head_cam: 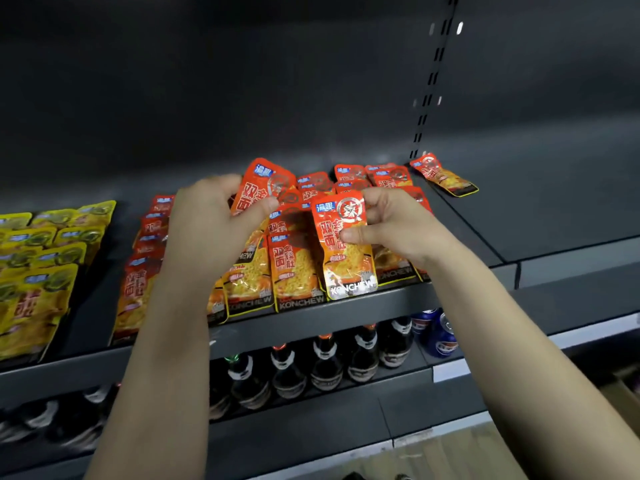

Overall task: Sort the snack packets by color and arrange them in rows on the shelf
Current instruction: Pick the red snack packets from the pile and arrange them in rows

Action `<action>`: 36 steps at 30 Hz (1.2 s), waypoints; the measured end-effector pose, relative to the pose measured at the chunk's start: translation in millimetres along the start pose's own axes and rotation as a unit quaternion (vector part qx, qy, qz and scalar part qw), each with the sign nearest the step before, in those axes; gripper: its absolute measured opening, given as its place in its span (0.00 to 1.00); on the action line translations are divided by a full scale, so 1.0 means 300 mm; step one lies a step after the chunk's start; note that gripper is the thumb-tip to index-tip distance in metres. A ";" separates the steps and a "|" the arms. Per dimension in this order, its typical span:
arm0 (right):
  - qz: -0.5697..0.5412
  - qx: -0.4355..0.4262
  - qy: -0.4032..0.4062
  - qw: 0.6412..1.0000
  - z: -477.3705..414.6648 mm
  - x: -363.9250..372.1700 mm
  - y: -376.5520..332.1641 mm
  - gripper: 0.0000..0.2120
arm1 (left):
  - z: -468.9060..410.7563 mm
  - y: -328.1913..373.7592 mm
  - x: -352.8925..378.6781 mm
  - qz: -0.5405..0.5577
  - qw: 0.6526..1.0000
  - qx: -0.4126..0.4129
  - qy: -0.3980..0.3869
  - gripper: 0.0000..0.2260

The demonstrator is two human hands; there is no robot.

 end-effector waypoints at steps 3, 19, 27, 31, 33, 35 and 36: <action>0.011 0.014 0.003 1.000 0.002 0.008 0.004 0.14 | 0.005 -0.007 -0.004 -0.004 1.000 -0.004 -0.002 0.12; 0.335 0.036 0.088 0.937 -0.022 0.025 -0.048 0.30 | 0.004 -0.014 -0.007 -0.004 1.000 -0.001 0.008 0.13; 0.320 0.070 0.098 0.940 -0.011 0.003 -0.032 0.34 | -0.002 -0.007 0.005 0.006 1.000 0.007 0.002 0.14; 0.227 0.026 0.119 0.966 -0.005 -0.042 -0.046 0.29 | -0.013 0.017 0.030 0.073 0.997 -0.003 -0.015 0.13; 0.144 -0.023 0.106 0.984 0.002 -0.063 -0.084 0.27 | -0.019 0.050 0.057 0.121 0.992 0.001 -0.028 0.11; 0.090 -0.079 0.085 0.989 0.018 -0.088 -0.134 0.30 | -0.027 0.089 0.102 0.170 0.984 0.001 -0.053 0.10; 0.081 -0.110 0.072 0.988 0.029 -0.101 -0.161 0.32 | -0.030 0.111 0.128 0.191 0.979 0.001 -0.065 0.10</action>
Point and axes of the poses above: each hand's wrist, its own z-axis away from the middle knuckle, its own x-axis out of the palm, y = z × x, the point moved 5 cm from there along -z, towards the middle knuckle, and after that the axes turned 3 degrees about x, right-handed, at the moved point
